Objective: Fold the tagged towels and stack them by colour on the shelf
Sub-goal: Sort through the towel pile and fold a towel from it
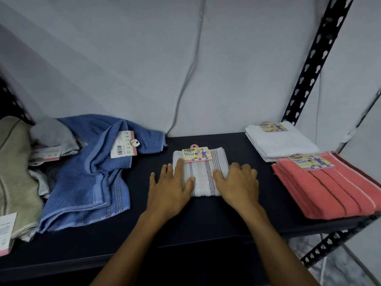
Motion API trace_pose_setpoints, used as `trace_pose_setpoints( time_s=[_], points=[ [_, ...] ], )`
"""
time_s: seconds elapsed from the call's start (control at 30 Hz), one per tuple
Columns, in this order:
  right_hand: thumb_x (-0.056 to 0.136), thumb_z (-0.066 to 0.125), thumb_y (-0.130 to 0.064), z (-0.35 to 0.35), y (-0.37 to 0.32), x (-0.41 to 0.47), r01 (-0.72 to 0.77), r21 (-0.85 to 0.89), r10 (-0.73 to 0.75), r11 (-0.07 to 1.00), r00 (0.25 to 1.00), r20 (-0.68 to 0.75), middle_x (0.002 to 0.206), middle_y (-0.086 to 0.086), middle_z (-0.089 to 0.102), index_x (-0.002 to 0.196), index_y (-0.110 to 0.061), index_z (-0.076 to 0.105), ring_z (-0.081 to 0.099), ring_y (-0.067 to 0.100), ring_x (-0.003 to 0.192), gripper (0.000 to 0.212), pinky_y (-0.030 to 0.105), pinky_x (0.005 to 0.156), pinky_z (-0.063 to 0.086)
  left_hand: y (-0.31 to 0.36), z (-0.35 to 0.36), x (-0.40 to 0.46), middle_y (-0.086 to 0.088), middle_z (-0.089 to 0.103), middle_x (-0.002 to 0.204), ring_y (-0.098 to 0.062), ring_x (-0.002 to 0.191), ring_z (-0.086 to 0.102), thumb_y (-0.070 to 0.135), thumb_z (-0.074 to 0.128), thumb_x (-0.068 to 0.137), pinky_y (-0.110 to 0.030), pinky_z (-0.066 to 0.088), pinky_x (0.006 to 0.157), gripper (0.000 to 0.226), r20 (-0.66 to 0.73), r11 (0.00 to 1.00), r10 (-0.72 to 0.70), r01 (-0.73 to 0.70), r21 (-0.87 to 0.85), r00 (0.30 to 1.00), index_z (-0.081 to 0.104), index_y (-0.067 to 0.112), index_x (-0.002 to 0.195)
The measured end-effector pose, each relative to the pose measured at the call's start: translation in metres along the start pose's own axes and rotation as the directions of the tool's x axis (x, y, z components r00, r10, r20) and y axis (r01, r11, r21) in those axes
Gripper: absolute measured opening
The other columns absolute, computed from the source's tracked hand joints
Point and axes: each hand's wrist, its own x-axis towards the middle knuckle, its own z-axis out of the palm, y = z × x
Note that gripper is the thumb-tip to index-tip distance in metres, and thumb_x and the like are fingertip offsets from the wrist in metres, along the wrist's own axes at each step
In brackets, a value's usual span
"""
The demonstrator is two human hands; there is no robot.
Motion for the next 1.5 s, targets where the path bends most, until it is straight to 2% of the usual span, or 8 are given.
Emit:
trace_pose_setpoints(
  time_s=[0.1, 0.23, 0.43, 0.67, 0.83, 1.23, 1.33, 1.5],
  points=[
    [0.094, 0.051, -0.045, -0.009, -0.006, 0.004, -0.026, 0.313, -0.002, 0.950, 0.996, 0.089, 0.107, 0.005, 0.060, 0.110, -0.013, 0.041, 0.060, 0.027, 0.097, 0.037, 0.043, 0.079, 0.053, 0.001, 0.001, 0.000, -0.010, 0.010, 0.164, -0.022, 0.152, 0.002, 0.055, 0.018, 0.101, -0.050, 0.000, 0.121, 0.067, 0.035, 1.000, -0.014, 0.013, 0.024, 0.999, -0.006, 0.025, 0.156],
    [0.094, 0.060, -0.030, -0.018, -0.012, 0.005, -0.198, 0.741, -0.025, 0.642, 0.960, 0.278, 0.110, -0.002, 0.063, 0.129, -0.030, 0.034, 0.063, 0.014, 0.084, 0.044, 0.030, 0.054, 0.051, 0.001, 0.000, 0.000, -0.010, 0.010, 0.164, -0.022, 0.152, 0.001, 0.054, 0.017, 0.101, -0.050, 0.000, 0.122, 0.067, 0.045, 0.999, -0.017, 0.016, 0.040, 0.999, -0.005, 0.024, 0.157],
    [0.089, 0.067, -0.013, -0.029, -0.008, 0.018, -0.368, 0.841, -0.108, 0.396, 0.891, 0.441, 0.117, 0.006, 0.067, 0.146, -0.048, 0.028, 0.069, 0.016, 0.074, 0.077, 0.030, 0.054, 0.053, 0.001, -0.003, -0.001, -0.010, 0.009, 0.164, -0.021, 0.152, 0.001, 0.054, 0.015, 0.102, -0.049, -0.002, 0.121, 0.066, 0.061, 0.999, -0.023, 0.021, 0.037, 0.998, 0.000, 0.021, 0.157],
    [0.091, 0.066, -0.025, -0.033, -0.006, 0.026, -0.429, 0.820, -0.108, 0.379, 0.859, 0.500, 0.103, 0.006, 0.071, 0.135, -0.047, 0.041, 0.067, 0.015, 0.068, 0.056, 0.029, 0.052, 0.053, 0.000, -0.004, -0.002, -0.008, 0.009, 0.165, -0.021, 0.152, 0.001, 0.053, 0.014, 0.102, -0.048, -0.003, 0.121, 0.065, 0.063, 0.999, -0.018, 0.016, 0.028, 0.998, 0.002, 0.022, 0.157],
    [0.089, 0.070, -0.022, -0.028, -0.007, 0.032, -0.342, 0.830, -0.174, 0.441, 0.875, 0.452, 0.111, 0.006, 0.071, 0.117, -0.026, 0.068, 0.070, 0.020, 0.098, 0.028, 0.037, 0.077, 0.060, -0.001, -0.004, -0.003, -0.008, 0.009, 0.165, -0.021, 0.152, 0.001, 0.054, 0.015, 0.102, -0.049, -0.002, 0.120, 0.065, 0.060, 1.000, -0.002, 0.000, 0.031, 0.998, 0.003, 0.022, 0.157],
    [0.085, 0.060, 0.009, -0.036, -0.010, 0.036, -0.020, 0.778, -0.304, 0.628, 0.914, 0.269, 0.116, 0.000, 0.064, 0.125, -0.030, 0.063, 0.067, 0.016, 0.097, 0.056, 0.036, 0.083, 0.059, -0.003, -0.005, -0.001, 0.001, 0.018, 0.163, -0.017, 0.151, 0.008, 0.056, 0.028, 0.100, -0.047, -0.003, 0.121, 0.064, -0.010, 0.982, 0.003, -0.005, -0.189, 1.000, 0.010, 0.030, 0.156],
    [0.082, 0.061, 0.012, -0.049, -0.013, 0.037, 0.107, 0.819, -0.408, 0.563, 0.898, 0.163, 0.121, -0.003, 0.066, 0.121, -0.034, 0.066, 0.067, 0.015, 0.104, 0.060, 0.040, 0.091, 0.056, -0.005, -0.012, 0.002, 0.013, 0.035, 0.155, -0.009, 0.145, 0.027, 0.056, 0.043, 0.096, -0.046, 0.008, 0.122, 0.060, -0.062, 0.832, 0.002, -0.036, -0.554, 0.998, 0.021, 0.043, 0.151],
    [0.082, 0.061, 0.015, -0.070, -0.015, 0.038, 0.165, 0.916, -0.523, 0.366, 0.851, 0.056, 0.128, -0.005, 0.065, 0.121, -0.030, 0.066, 0.060, 0.015, 0.119, 0.060, 0.035, 0.097, 0.052, 0.004, -0.034, -0.005, 0.011, 0.058, 0.137, -0.012, 0.124, 0.058, 0.020, 0.061, 0.092, -0.037, 0.050, 0.101, 0.065, -0.078, -0.011, 0.065, -0.078, -0.997, 0.995, 0.035, 0.049, 0.144]
  ],
)
